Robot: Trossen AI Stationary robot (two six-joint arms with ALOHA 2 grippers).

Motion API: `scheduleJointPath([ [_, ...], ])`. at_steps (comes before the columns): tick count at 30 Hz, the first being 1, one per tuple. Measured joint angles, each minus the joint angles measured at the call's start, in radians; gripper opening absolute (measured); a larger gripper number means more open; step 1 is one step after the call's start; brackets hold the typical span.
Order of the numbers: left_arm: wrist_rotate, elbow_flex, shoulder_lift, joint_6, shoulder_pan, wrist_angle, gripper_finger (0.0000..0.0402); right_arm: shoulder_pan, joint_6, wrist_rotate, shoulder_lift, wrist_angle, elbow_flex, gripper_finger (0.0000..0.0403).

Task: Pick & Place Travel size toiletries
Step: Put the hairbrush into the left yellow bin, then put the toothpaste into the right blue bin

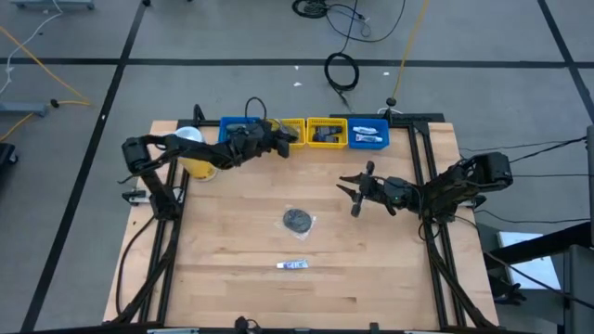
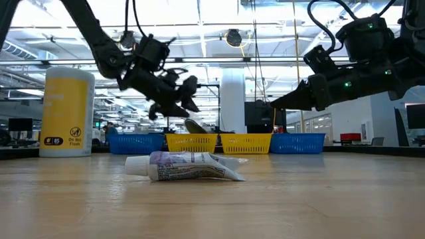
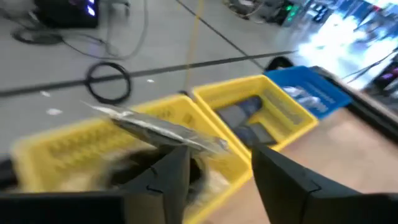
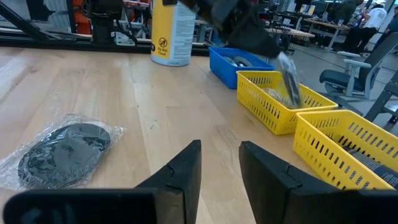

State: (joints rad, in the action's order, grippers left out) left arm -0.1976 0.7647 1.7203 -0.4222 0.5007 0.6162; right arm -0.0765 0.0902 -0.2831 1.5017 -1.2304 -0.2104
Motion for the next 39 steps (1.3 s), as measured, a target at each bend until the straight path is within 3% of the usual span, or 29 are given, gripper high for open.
scheduleJointPath([
  [7,-0.021,0.0,-0.181,0.088,0.033,-0.244,0.0235,0.0,0.0,0.0,0.0,0.0,0.0,0.01],
  [11,-0.021,0.0,-0.201,0.117,0.021,-0.312,0.0249,0.0,0.0,0.0,0.0,0.001,0.0,0.01],
  [21,0.025,-0.003,-0.201,0.335,-0.214,-0.349,0.025,0.0,0.001,0.0,0.0,0.013,0.0,0.01],
  [30,0.024,-0.005,-0.099,0.372,-0.457,-0.254,0.025,-0.001,0.0,0.0,0.0,0.031,-0.001,0.01],
  [39,-0.068,-0.004,0.076,0.199,-0.673,0.005,0.025,-0.001,0.0,-0.001,0.0,0.038,-0.001,0.01],
])
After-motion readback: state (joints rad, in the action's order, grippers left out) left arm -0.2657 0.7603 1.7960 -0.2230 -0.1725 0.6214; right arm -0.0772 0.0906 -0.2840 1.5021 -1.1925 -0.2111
